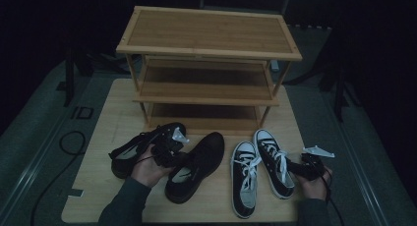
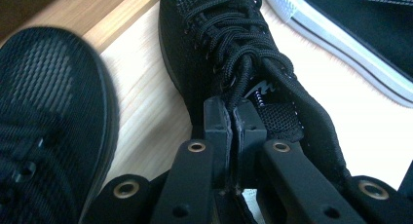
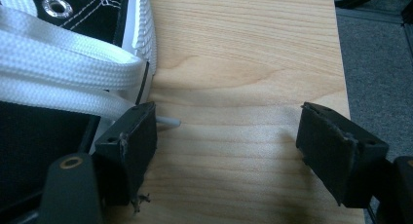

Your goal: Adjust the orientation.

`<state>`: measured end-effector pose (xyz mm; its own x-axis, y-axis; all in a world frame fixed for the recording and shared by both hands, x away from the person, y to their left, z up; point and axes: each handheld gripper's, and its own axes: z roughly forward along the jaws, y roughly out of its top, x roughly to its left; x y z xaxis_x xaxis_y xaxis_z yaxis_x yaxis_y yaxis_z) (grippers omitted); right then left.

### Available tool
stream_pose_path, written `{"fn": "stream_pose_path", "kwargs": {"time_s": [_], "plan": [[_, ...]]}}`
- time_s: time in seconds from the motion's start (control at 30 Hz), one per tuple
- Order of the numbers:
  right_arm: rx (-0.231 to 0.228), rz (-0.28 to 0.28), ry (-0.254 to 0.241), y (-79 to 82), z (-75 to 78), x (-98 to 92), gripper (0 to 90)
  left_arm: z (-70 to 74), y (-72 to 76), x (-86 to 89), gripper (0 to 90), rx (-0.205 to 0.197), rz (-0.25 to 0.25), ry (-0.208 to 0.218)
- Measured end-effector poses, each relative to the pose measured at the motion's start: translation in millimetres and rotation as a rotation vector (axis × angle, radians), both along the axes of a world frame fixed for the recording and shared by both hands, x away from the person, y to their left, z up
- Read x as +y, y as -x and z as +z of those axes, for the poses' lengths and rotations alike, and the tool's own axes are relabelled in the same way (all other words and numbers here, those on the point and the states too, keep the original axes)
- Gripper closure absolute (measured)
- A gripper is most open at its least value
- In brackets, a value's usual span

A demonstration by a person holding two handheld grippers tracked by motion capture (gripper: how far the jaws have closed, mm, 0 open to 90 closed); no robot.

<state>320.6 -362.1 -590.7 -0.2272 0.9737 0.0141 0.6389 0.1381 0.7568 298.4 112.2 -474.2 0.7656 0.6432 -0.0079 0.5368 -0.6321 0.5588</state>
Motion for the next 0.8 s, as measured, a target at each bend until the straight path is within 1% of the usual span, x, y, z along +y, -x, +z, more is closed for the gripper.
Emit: {"fn": "stream_pose_path", "kwargs": {"time_s": [0.03, 0.07, 0.1, 0.13, 0.33, 0.47, 0.53, 0.57, 0.63, 0.7, 0.8], "plan": [[0.0, 0.0, 0.0, 0.0, 0.0, 0.0, 22.5, 0.0, 0.0, 0.0, 87.4, 0.0, 0.0, 0.0], [0.0, 0.0, 0.0, 0.0, 0.0, 0.0, 22.5, -0.1, 1.4, 3.7, 87.4, -0.001, 0.006, 0.0], [0.0, 0.0, 0.0, 0.0, 0.0, 0.0, 22.5, -0.4, 4.4, 11.2, 87.5, 0.0, 0.026, 0.008], [0.0, 0.0, 0.0, 0.0, 0.0, 0.0, 22.5, -0.4, 4.4, 11.2, 87.5, 0.0, 0.026, 0.008], [0.0, 0.0, 0.0, 0.0, 0.0, 0.0, 22.4, -0.9, 14.0, 34.1, 87.6, -0.003, 0.082, 0.016], [0.0, 0.0, 0.0, 0.0, 0.0, 0.0, 22.5, -0.5, 18.6, 47.7, 87.6, -0.004, 0.113, 0.013], [0.0, 0.0, 0.0, 0.0, 0.0, 0.0, 22.5, -0.7, 20.7, 56.8, 87.5, 0.0, 0.133, 0.024], [0.0, 0.0, 0.0, 0.0, 0.0, 0.0, 22.5, -0.7, 20.7, 56.8, 87.5, 0.0, 0.133, 0.024], [0.0, 0.0, 0.0, 0.0, 0.0, 0.0, 22.5, -0.3, 22.5, 64.2, 87.6, -0.002, 0.149, 0.019], [0.0, 0.0, 0.0, 0.0, 0.0, 0.0, 22.5, -0.3, 22.5, 64.2, 87.6, -0.002, 0.149, 0.019], [0.001, -0.001, -0.001, 0.1, 0.1, 0.1, 22.5, -0.2, 23.8, 75.3, 87.6, -0.012, 0.183, 0.013]]}}
